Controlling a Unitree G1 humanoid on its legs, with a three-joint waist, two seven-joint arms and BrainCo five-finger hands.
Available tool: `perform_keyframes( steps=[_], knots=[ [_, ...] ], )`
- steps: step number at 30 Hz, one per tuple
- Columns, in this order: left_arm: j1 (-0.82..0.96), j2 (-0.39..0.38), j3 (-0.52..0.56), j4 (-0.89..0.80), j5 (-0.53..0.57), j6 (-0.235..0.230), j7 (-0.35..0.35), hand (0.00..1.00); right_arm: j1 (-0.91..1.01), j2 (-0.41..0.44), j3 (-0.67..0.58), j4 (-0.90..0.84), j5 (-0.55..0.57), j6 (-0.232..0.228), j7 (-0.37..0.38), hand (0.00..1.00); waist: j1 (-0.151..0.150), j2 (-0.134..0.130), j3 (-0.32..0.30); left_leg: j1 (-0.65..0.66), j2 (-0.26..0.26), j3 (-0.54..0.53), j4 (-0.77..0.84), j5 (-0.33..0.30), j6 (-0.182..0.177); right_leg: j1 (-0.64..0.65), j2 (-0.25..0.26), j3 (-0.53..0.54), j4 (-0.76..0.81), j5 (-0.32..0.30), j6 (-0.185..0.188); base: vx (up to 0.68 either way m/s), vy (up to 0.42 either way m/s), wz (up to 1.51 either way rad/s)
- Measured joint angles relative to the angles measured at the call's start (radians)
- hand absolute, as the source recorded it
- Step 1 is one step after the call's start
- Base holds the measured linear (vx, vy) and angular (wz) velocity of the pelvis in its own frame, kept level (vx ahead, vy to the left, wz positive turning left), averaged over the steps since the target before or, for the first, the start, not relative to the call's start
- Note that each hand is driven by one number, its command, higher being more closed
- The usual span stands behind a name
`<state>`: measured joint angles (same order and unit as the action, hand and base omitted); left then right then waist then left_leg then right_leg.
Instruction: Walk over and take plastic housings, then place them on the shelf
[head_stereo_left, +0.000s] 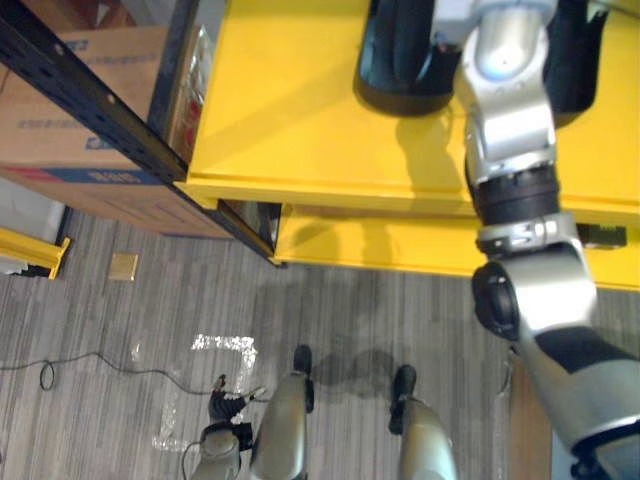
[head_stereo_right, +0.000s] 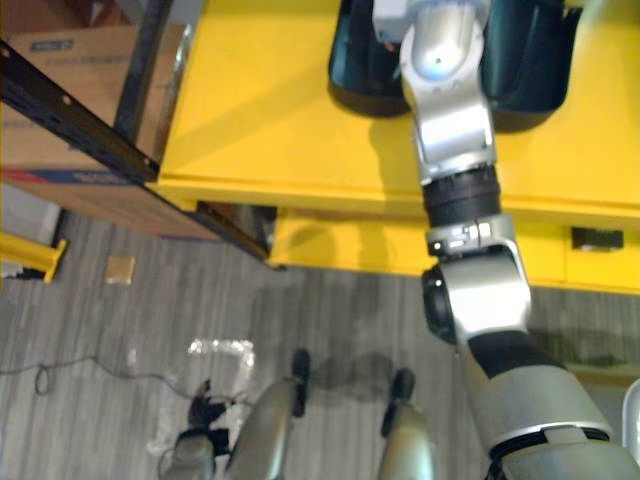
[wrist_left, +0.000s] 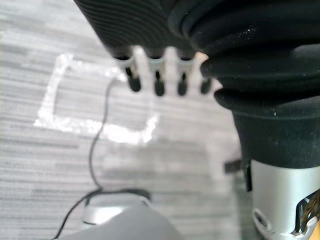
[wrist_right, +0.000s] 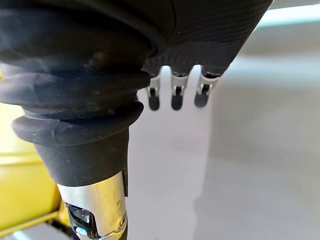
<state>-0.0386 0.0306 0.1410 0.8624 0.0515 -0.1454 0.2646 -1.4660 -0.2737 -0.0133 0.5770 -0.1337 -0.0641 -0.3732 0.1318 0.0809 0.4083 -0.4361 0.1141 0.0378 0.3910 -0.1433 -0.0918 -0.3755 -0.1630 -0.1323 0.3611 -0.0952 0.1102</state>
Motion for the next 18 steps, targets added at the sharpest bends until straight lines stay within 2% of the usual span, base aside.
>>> perform_keyframes(
  steps=[6, 14, 18],
  knots=[
    [-0.028, -0.032, -0.026, -0.019, -0.015, -0.006, 0.003, 0.0, -0.026, -0.002, -0.001, 0.031, 0.003, 0.004, 0.002, 0.0, 0.0, 0.001, 0.0, -0.003, 0.0, 0.002, -0.001, 0.003, -0.004, -0.025, -0.005, 0.0, 0.038, -0.004, -0.007, 0.0, 0.0, 0.0],
    [-0.053, -0.057, -0.046, -0.018, -0.016, -0.006, 0.002, 0.0, -0.082, 0.005, 0.007, 0.086, 0.008, 0.004, 0.025, 0.0, 0.005, 0.001, 0.001, -0.026, -0.005, -0.005, 0.013, 0.01, -0.011, -0.075, -0.022, -0.008, 0.132, -0.047, -0.027, -0.02, -0.024, 0.06],
    [-0.069, -0.064, -0.046, -0.018, -0.016, -0.006, 0.003, 0.0, -0.087, 0.009, 0.016, 0.117, 0.024, 0.005, 0.026, 0.0, -0.007, 0.002, 0.001, -0.058, -0.001, -0.022, 0.055, 0.009, -0.012, -0.081, -0.027, -0.038, 0.169, -0.072, -0.033, -0.05, -0.038, 0.21]
  ],
)
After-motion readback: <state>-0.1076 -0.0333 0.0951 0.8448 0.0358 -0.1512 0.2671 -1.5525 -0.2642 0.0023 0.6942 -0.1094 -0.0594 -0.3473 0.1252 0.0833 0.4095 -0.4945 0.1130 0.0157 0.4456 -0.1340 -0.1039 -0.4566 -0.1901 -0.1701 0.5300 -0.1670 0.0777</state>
